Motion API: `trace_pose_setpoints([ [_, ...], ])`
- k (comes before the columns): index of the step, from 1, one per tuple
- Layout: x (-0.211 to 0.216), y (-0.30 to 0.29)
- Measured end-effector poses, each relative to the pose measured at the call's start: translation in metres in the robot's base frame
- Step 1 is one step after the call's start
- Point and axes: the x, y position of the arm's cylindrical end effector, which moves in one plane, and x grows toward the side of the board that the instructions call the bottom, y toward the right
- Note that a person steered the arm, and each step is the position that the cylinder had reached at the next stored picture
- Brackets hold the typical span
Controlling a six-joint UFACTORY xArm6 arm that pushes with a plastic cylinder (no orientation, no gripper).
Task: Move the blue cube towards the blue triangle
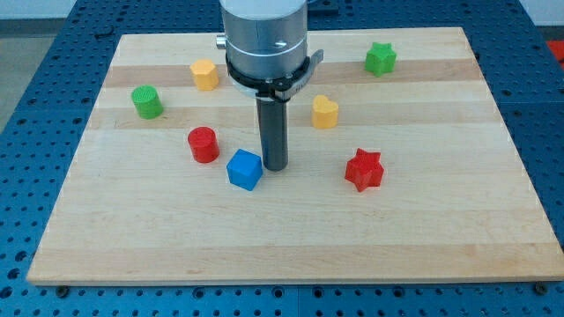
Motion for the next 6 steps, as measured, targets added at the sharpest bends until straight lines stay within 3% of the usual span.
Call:
trace_pose_setpoints([
  [2, 0.064, 0.001],
  [3, 0.062, -0.028],
  [6, -0.021, -0.042],
])
